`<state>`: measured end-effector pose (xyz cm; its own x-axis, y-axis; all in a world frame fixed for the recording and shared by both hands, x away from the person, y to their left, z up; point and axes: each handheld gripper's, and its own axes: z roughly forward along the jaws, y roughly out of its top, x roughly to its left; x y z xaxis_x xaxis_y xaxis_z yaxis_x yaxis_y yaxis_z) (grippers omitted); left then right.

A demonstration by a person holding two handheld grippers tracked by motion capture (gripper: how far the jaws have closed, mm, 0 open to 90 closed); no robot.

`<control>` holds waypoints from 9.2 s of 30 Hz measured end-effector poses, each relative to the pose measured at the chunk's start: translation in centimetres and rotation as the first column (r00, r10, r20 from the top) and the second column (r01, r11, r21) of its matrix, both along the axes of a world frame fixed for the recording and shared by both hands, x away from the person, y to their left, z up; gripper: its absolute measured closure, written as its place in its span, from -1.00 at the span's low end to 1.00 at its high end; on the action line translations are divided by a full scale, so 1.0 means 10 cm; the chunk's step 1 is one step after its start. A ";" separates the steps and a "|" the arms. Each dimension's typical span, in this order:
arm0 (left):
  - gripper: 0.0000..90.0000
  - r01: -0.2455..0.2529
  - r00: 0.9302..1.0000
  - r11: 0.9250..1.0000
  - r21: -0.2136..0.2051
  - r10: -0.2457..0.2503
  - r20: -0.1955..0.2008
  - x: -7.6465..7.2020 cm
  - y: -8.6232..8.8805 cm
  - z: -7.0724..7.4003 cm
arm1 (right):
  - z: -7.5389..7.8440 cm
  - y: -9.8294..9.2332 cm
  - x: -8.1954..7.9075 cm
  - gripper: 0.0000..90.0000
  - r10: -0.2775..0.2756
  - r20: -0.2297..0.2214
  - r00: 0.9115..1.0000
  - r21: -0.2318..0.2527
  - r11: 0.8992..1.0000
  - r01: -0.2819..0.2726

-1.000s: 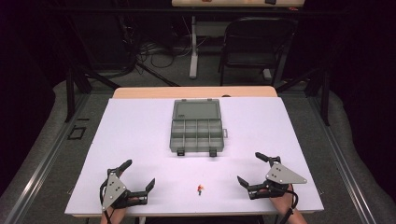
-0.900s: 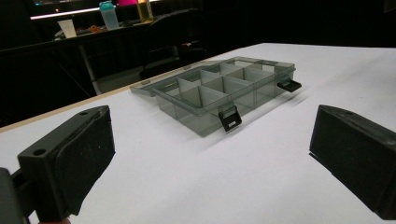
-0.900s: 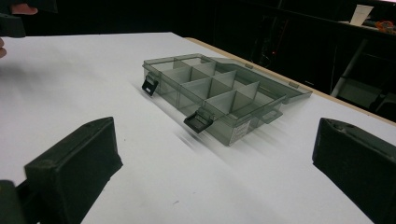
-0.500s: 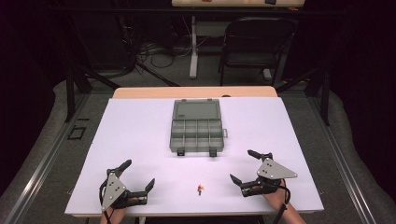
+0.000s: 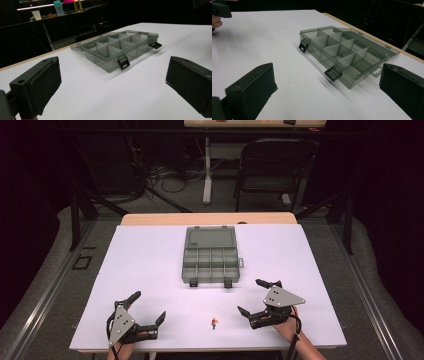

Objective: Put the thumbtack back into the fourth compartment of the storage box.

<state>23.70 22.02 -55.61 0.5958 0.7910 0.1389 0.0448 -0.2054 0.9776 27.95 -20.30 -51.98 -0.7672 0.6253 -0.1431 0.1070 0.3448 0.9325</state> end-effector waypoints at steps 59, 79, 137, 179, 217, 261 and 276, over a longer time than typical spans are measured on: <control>-1.00 0.001 1.000 1.000 0.005 -0.001 -0.007 0.01 0.00 -0.01 | -0.28 0.88 0.23 0.07 0.121 -0.430 0.895 -0.244 0.938 -0.245; -1.00 0.002 1.000 1.000 0.007 -0.002 -0.004 0.00 0.01 0.00 | -0.33 0.90 0.21 0.83 0.145 -0.465 0.873 -0.253 0.924 -0.288; -1.00 -0.004 1.000 1.000 0.010 0.004 0.006 -0.02 -0.01 0.01 | 0.00 0.55 0.33 0.85 0.065 -0.375 0.925 -0.234 0.959 -0.162; -1.00 -0.016 1.000 1.000 0.011 0.016 0.003 -0.01 -0.01 0.01 | 0.24 0.35 0.66 0.86 -0.019 -0.324 0.946 -0.205 0.978 -0.051; -1.00 -0.022 1.000 1.000 0.002 0.022 0.005 0.00 0.00 0.01 | 0.40 0.42 1.34 0.86 -0.103 -0.301 0.948 -0.241 0.970 0.029; -1.00 -0.021 1.000 1.000 0.001 0.021 0.004 0.00 0.01 0.01 | 0.13 0.54 2.02 0.67 -0.166 -0.415 0.895 -0.258 0.964 0.059; -1.00 -0.025 1.000 1.000 -0.004 0.025 0.004 0.00 0.02 0.02 | 0.25 0.52 1.84 -0.15 -0.051 -0.383 0.922 -0.202 0.979 -0.030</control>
<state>23.70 22.17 -55.45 0.5749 0.8064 0.1386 0.0458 -0.2009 0.9785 46.33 -15.12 -49.47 -0.7812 0.6231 0.0382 0.4476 0.5165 0.7300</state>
